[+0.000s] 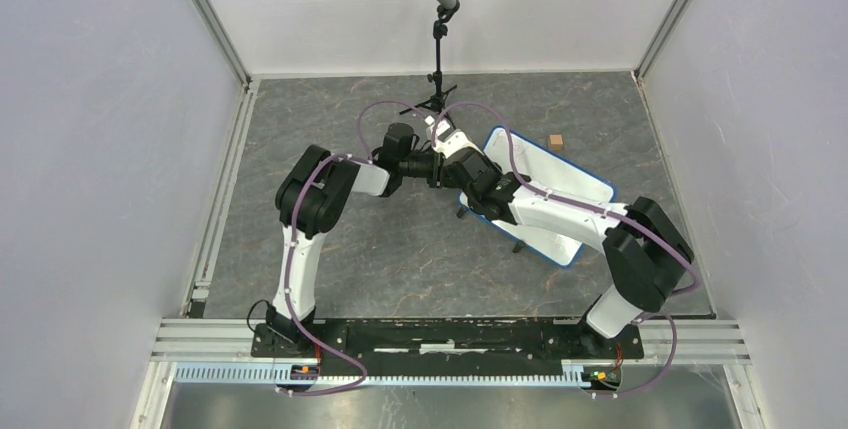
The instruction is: Erase the whiteboard
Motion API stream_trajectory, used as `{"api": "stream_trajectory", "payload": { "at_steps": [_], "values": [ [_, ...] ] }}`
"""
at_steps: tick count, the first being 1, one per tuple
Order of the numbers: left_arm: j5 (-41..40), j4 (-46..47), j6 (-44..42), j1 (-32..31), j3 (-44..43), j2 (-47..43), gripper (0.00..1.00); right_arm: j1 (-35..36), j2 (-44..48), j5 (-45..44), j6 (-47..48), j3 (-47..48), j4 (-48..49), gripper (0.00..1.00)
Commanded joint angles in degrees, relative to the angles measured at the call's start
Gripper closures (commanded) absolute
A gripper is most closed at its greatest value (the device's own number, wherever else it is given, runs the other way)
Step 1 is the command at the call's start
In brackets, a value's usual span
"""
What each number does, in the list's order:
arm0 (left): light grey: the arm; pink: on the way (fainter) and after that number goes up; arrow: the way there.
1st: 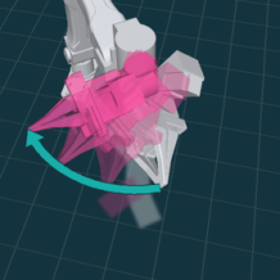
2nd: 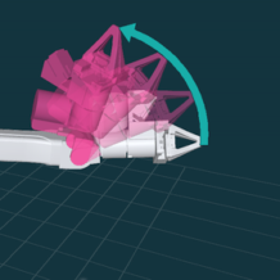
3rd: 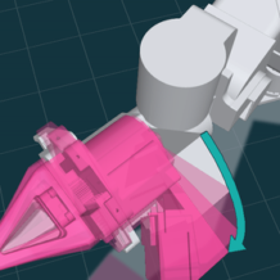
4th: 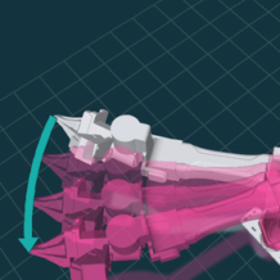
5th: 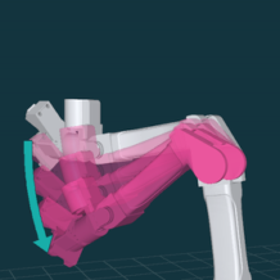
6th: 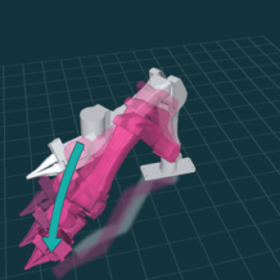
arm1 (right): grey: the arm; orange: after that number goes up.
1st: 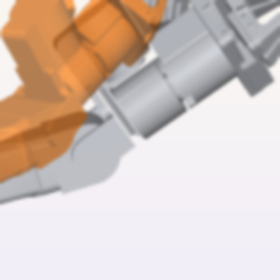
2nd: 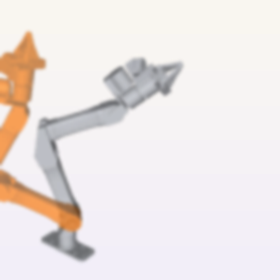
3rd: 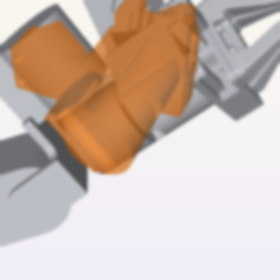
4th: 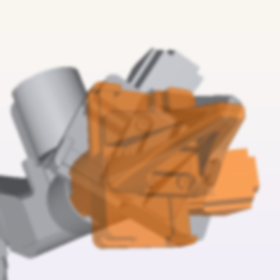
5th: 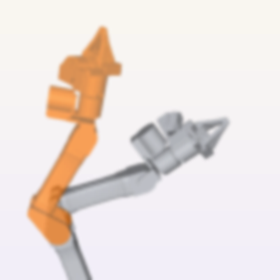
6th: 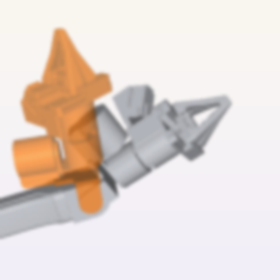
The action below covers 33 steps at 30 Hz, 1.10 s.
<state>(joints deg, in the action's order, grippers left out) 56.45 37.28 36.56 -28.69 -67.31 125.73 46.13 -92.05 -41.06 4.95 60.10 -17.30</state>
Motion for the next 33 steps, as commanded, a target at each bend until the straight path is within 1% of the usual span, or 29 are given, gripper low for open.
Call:
{"api": "stream_trajectory", "payload": {
  "at_steps": [1, 8, 12, 15, 18, 23, 25, 28, 33],
  "values": [
    [-1.0, -5.2, -4.3, 0.0, -2.9, 0.9, 0.67, 0.3, -3.4, 1.8, -0.1, 2.4, 0.2, 0.86],
    [-2.0, -8.1, -5.1, 0.5, -4.7, 2.1, 0.9, 3.6, -7.7, 4.3, -1.4, 0.2, 3.1, 0.87],
    [-2.3, -7.5, -5.0, 0.9, -4.0, 1.9, 0.97, 5.2, -10.4, 4.4, -3.1, 1.0, 3.3, 0.89],
    [-2.6, -6.2, -3.9, 1.5, -3.3, 1.8, 0.98, 4.8, -10.1, -0.3, -3.9, 1.1, 3.5, 0.89],
    [-2.5, -3.2, -2.1, 2.0, -2.3, 1.8, 0.98, 2.6, -8.8, -3.5, -4.6, 2.0, 2.0, 0.89],
    [-3.3, -3.3, -2.2, 2.3, -2.0, 1.6, 0.98, -1.2, -5.2, -9.2, -4.9, 1.5, 1.0, 0.89],
    [-3.4, -3.2, -2.2, 2.3, -1.9, 1.5, 0.98, -1.2, -4.8, -8.7, -4.9, 1.5, 1.0, 0.89],
    [-3.5, -3.2, -2.3, 2.3, -1.8, 1.4, 0.98, -0.4, -6.5, -7.9, -8.1, 1.5, 0.1, 0.9],
    [-3.7, -3.3, -2.3, 2.3, -1.7, 1.4, 0.98, 4.1, -10.2, -6.6, -9.9, 2.4, 0.5, 0.9]
  ]
}}
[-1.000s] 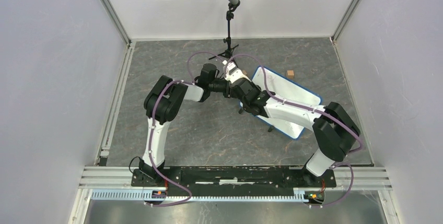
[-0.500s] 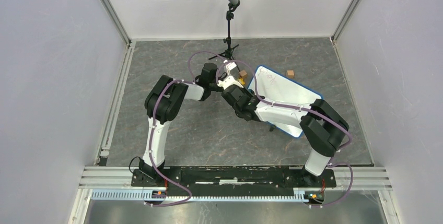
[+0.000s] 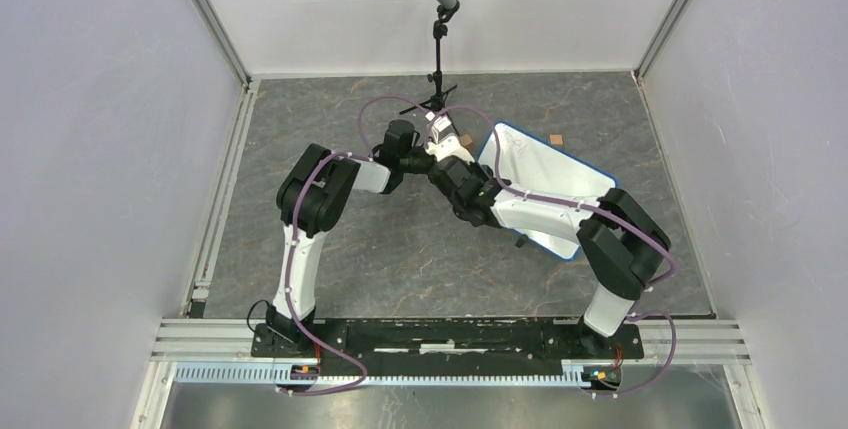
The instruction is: Erase the whiteboard
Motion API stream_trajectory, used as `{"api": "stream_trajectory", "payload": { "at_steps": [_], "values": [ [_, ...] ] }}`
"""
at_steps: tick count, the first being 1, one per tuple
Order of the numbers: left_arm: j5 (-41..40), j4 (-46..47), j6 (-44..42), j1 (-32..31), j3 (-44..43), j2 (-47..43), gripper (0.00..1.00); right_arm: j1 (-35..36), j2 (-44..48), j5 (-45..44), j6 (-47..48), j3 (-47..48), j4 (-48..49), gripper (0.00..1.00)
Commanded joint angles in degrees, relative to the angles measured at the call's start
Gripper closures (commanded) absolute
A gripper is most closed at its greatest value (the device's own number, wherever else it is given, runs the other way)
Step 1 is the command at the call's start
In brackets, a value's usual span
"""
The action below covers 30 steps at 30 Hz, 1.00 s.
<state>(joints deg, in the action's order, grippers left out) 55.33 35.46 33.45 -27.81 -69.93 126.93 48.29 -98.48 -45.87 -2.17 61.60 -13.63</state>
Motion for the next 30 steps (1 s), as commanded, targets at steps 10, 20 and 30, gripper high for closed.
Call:
{"api": "stream_trajectory", "payload": {
  "at_steps": [10, 20, 30],
  "values": [
    [-5.4, -5.9, -2.1, 2.1, 1.5, -1.0, 0.98, -2.6, 0.2, -4.5, -0.6, 2.7, -1.8, 0.89],
    [-6.9, -7.2, -4.0, 2.1, 2.2, -2.3, 0.98, -9.1, 12.5, -12.8, -4.7, -8.2, -1.8, 0.89],
    [-7.9, -7.3, -4.7, 2.1, 2.8, -3.1, 0.98, -10.0, 16.7, -4.2, -3.5, -13.4, 5.7, 0.88]
  ]
}}
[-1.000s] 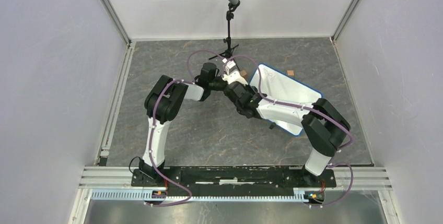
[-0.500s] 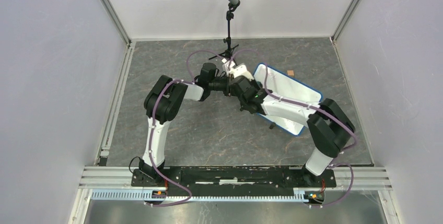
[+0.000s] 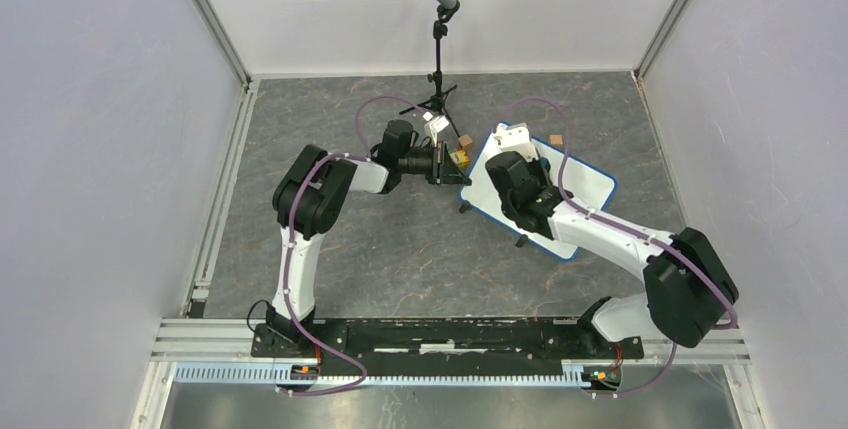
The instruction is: Erase the whiteboard
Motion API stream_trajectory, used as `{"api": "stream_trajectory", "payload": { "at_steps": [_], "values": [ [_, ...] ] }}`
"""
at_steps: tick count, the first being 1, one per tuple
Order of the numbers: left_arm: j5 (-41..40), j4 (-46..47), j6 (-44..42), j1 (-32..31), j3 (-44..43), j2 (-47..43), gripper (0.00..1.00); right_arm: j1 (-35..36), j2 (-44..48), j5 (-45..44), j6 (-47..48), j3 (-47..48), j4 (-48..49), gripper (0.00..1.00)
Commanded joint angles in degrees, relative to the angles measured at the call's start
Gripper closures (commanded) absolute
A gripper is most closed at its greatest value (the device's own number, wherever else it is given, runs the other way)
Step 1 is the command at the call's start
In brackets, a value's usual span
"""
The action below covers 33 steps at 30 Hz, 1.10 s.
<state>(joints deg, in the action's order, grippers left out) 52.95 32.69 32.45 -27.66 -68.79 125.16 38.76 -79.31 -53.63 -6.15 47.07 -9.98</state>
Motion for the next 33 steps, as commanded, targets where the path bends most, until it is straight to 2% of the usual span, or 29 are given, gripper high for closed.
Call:
{"api": "stream_trajectory", "payload": {
  "at_steps": [1, 8, 12, 17, 24, 27, 28, 29, 33],
  "values": [
    [-5.5, -4.6, -3.7, 2.0, 1.7, -1.3, 0.98, 0.1, -4.3, 4.0, 0.2, 2.4, 2.0, 0.88],
    [-6.5, -4.7, -4.2, 2.0, 2.1, -1.8, 0.98, 6.8, -16.8, 9.0, -1.1, 11.7, 3.8, 0.89],
    [-6.5, -4.7, -4.5, 2.0, 2.2, -1.9, 0.98, 6.5, -17.5, 10.3, -1.3, 12.2, 5.3, 0.89],
    [-6.6, -4.6, -4.6, 2.0, 2.4, -2.1, 0.98, 2.7, -11.3, 8.2, -0.7, 7.2, 5.3, 0.89],
    [-6.5, -4.3, -4.3, 2.0, 2.8, -2.7, 0.98, -1.8, 2.0, 2.9, -1.9, -4.9, 4.4, 0.88],
    [-7.0, -3.2, -3.7, 1.9, 3.7, -4.1, 0.98, -1.8, 7.3, 8.9, -3.2, -6.6, 3.3, 0.88],
    [-7.1, -1.6, -3.2, 2.0, 4.6, -5.1, 0.96, -1.7, 9.2, 11.6, -3.3, -7.1, 3.7, 0.88],
    [-7.3, 0.9, -2.9, 2.0, 6.2, -6.1, 0.9, -1.7, 10.7, 14.3, -3.3, -7.3, 4.1, 0.88],
    [-7.4, 8.1, -0.4, 2.4, 9.5, -9.3, 0.54, -1.7, 14.7, 15.0, -2.7, -6.5, 3.0, 0.87]
  ]
}}
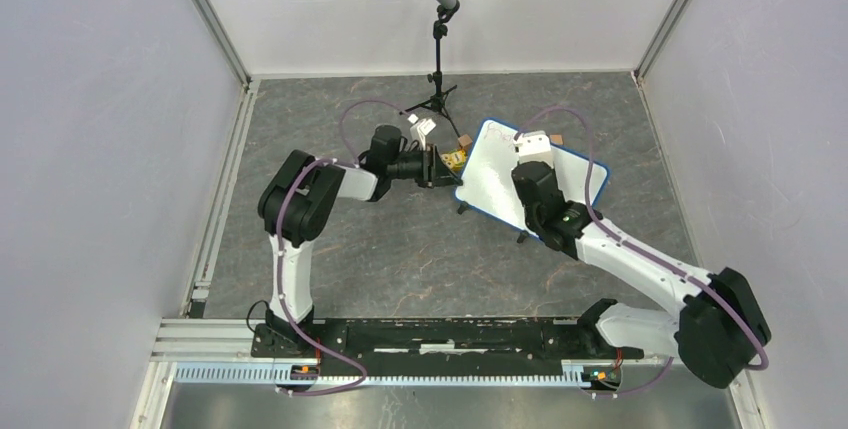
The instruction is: Erase the whiteboard
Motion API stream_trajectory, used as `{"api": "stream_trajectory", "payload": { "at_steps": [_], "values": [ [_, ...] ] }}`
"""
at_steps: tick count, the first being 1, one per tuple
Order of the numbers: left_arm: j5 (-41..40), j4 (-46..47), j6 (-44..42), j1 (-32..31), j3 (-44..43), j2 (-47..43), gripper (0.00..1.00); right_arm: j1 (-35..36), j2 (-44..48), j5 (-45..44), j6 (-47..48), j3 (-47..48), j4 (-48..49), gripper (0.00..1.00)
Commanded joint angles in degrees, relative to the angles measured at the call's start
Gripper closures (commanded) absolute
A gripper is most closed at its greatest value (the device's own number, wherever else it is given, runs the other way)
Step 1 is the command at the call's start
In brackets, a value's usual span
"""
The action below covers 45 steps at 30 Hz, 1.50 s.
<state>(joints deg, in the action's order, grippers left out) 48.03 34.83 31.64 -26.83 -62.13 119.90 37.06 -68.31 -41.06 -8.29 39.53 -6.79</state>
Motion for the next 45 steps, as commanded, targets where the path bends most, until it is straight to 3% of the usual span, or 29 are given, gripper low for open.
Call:
{"api": "stream_trajectory", "payload": {
  "at_steps": [1, 3, 4, 8, 14, 23, 28, 40, 45],
  "values": [
    [-1.8, 8.5, 2.1, 2.0, 2.9, -3.9, 0.5, 0.1, 4.1, 1.7, -0.1, 1.3, -0.3, 0.87],
    [1.1, 16.9, 8.7, 3.3, 2.9, -2.9, 0.42, 0.0, 4.7, 0.2, 1.0, 1.1, -0.1, 0.87],
    [2.5, 22.3, 12.0, 4.0, 2.7, -1.7, 0.33, 0.0, 4.8, -0.2, 1.3, 0.9, 0.1, 0.87],
    [3.6, 33.4, 20.7, 4.0, 0.4, 3.0, 0.25, -0.1, 4.8, -1.7, 1.9, 0.5, 1.3, 0.86],
    [2.5, 30.4, 19.5, 2.3, -3.6, 5.9, 0.23, -0.1, 2.1, -5.5, 3.8, 4.6, 1.7, 0.84],
    [4.6, 30.8, 21.3, 0.6, -10.4, 10.3, 0.29, -1.4, -4.0, -5.6, 6.2, 11.1, 3.7, 0.82],
    [4.3, 27.1, 20.4, 0.1, -13.4, 11.9, 0.36, -1.4, -6.7, -5.0, 7.1, 12.1, 4.8, 0.83],
    [4.3, 24.9, 17.7, -1.0, -14.7, 13.1, 0.64, -1.5, -10.5, -5.1, 6.5, 14.2, 5.3, 0.83],
    [3.4, 23.2, 15.8, -1.0, -14.3, 12.7, 0.85, -1.5, -11.8, -5.9, 7.4, 14.7, 6.2, 0.83]
  ]
}}
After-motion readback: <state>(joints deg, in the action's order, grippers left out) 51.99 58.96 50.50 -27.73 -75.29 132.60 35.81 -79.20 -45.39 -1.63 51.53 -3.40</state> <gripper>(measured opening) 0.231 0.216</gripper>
